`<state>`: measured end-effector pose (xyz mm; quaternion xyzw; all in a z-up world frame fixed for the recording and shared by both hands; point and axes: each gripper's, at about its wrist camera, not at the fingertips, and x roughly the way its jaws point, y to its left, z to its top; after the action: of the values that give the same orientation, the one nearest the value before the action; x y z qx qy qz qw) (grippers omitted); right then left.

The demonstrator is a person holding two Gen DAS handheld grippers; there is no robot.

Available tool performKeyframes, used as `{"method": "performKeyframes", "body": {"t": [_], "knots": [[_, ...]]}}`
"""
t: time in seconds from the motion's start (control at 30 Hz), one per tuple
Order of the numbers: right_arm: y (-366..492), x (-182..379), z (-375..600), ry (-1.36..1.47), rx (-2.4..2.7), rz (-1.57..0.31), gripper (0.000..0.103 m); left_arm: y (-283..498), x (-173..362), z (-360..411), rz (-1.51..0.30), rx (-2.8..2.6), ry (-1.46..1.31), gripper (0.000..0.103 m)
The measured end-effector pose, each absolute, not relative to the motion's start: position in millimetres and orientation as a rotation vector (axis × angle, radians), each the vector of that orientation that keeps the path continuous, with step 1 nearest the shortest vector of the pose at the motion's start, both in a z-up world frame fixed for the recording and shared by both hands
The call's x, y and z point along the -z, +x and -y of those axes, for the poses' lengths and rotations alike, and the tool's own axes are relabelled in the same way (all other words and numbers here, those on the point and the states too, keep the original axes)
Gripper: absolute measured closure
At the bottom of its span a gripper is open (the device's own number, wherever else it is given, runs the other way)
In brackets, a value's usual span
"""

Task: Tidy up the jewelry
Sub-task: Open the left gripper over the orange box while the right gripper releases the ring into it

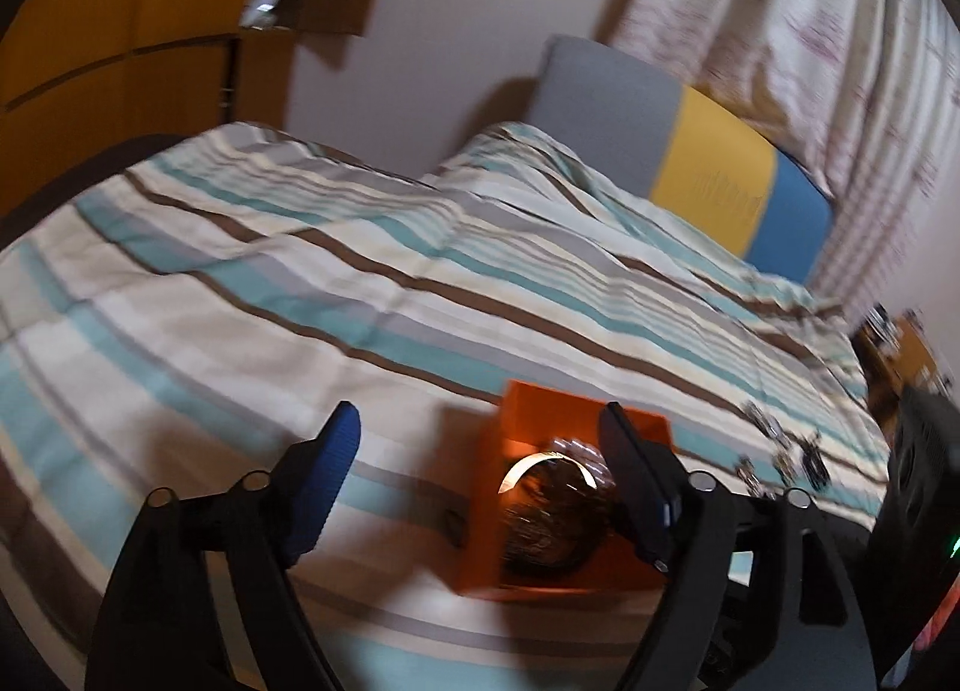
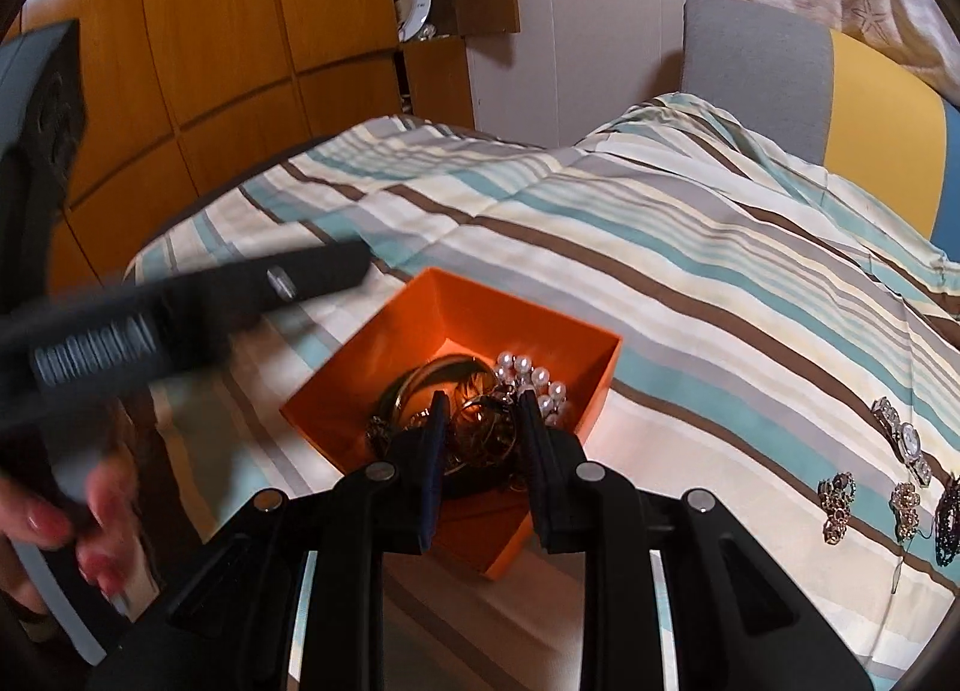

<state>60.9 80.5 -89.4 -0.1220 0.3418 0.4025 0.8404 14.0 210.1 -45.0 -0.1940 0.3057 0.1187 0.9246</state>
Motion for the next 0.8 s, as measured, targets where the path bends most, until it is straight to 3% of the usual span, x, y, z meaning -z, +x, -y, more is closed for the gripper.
{"method": "performKeyframes", "body": {"t": [0.13,0.2,0.8], "knots": [[61.1,90.2,-81.4,-0.265,-0.841,-0.708,0.080,13.1,41.6,-211.9,-0.635,-0.293,-0.352,0.022],[62.1,90.2,-78.8,-0.244,-0.841,-0.711,0.075,13.1,41.9,-212.5,-0.639,-0.300,-0.356,0.020],[67.5,72.2,-9.5,-0.087,-0.723,-0.719,0.070,23.3,36.4,-172.4,-0.665,-0.215,-0.356,0.017]]}}
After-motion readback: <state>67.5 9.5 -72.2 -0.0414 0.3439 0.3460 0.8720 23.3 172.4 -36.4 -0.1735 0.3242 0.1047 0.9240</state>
